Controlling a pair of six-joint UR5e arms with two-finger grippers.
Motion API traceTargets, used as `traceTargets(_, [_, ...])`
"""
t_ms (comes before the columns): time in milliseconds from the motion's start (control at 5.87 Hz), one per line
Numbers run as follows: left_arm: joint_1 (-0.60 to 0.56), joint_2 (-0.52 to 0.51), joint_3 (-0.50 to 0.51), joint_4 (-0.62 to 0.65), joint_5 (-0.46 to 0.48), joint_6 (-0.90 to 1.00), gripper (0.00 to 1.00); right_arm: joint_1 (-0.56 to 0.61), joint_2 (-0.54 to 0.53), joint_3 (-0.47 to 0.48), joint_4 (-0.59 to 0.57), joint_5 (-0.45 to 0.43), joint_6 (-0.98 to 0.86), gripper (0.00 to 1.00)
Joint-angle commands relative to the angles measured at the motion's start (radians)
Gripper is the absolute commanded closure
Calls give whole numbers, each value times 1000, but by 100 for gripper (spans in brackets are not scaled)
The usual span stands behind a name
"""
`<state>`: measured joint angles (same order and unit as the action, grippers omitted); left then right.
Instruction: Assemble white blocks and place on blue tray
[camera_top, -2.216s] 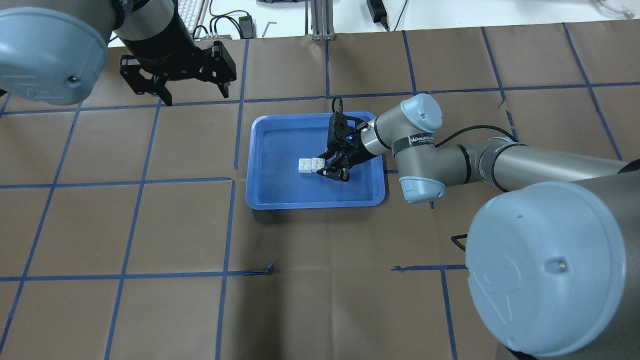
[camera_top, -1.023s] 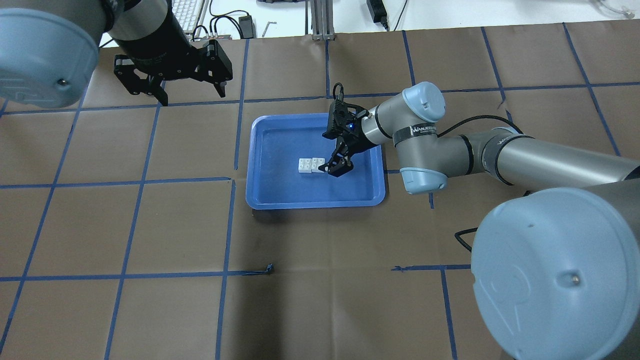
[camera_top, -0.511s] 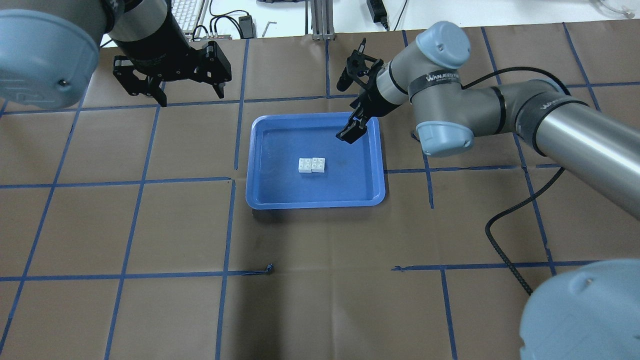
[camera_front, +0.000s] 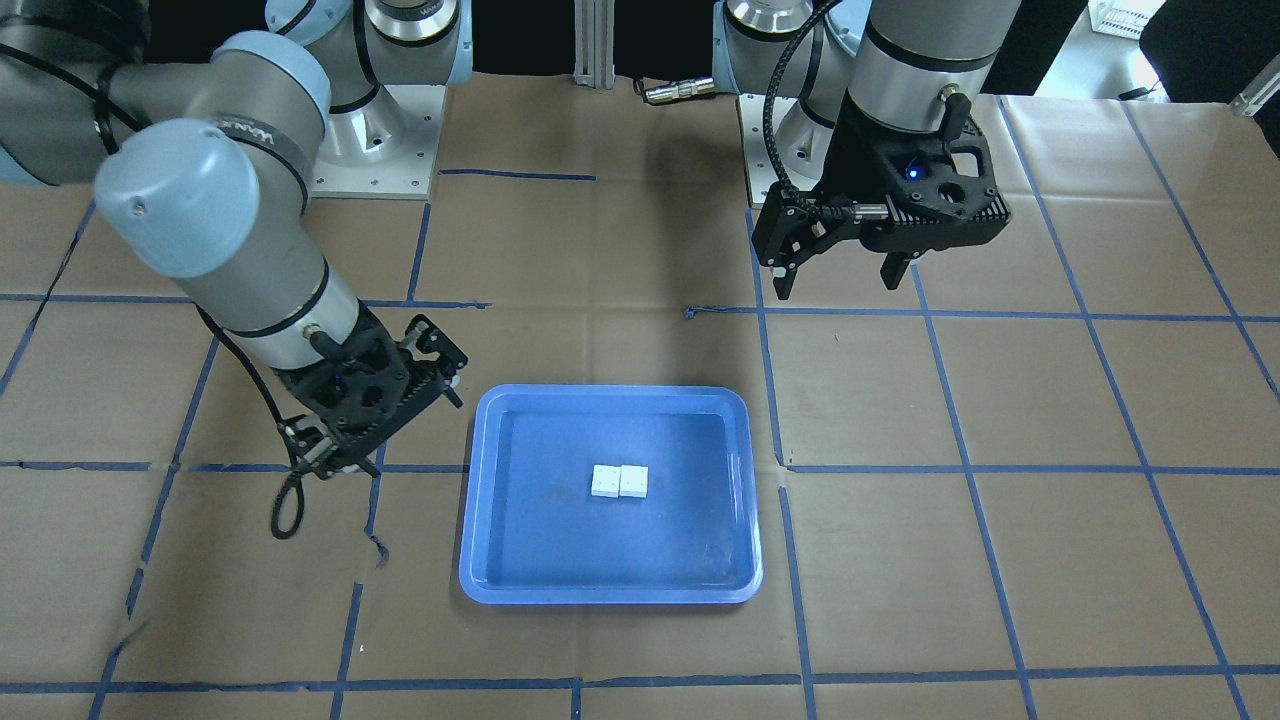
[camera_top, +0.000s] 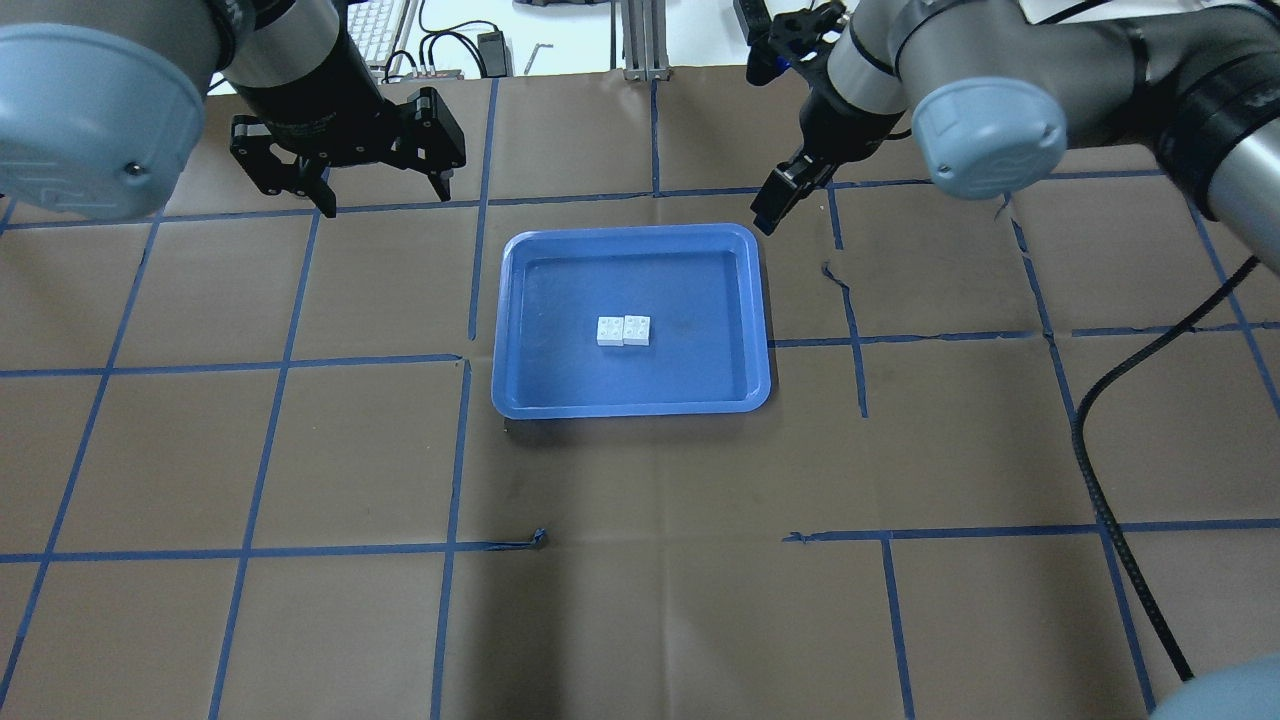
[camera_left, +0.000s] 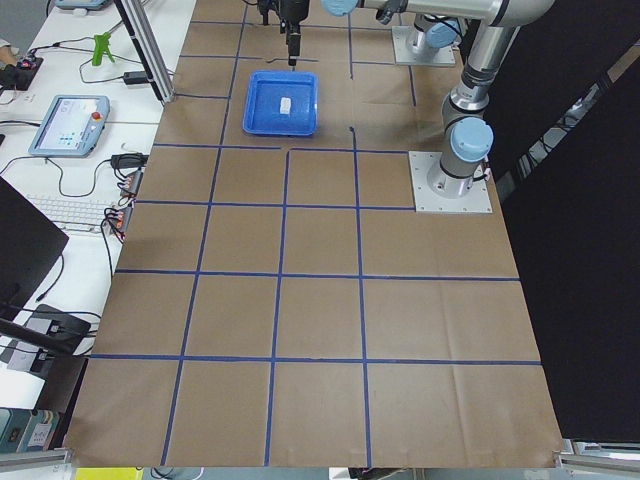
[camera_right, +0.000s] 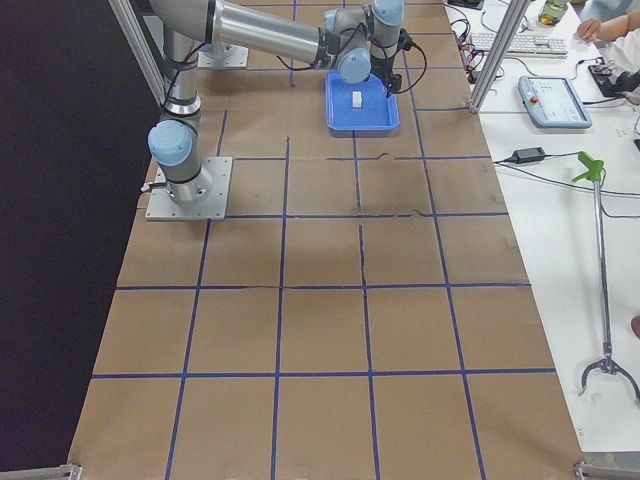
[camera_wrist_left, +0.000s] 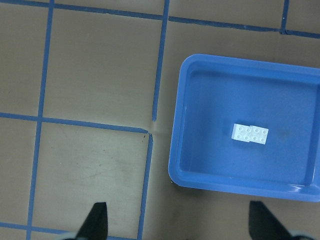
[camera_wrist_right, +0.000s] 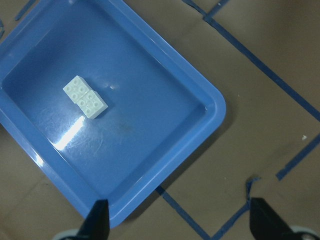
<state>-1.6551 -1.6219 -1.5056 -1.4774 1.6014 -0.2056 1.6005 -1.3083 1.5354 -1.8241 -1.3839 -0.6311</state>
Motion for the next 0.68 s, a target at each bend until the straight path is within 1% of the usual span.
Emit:
traceTargets(0, [0, 1, 7, 0, -4, 0, 1, -74, -95, -30, 201, -117, 234, 0])
traceTargets(170, [1, 1, 4, 0, -6, 0, 1, -70, -158, -32, 238, -127, 430, 0])
traceTargets(341, [1, 4, -4, 0, -2, 0, 1, -68, -207, -35, 349, -132, 618, 0])
traceTargets(511, [1, 5, -4, 0, 0, 0, 1, -56, -247, -35, 359, -148, 693, 0])
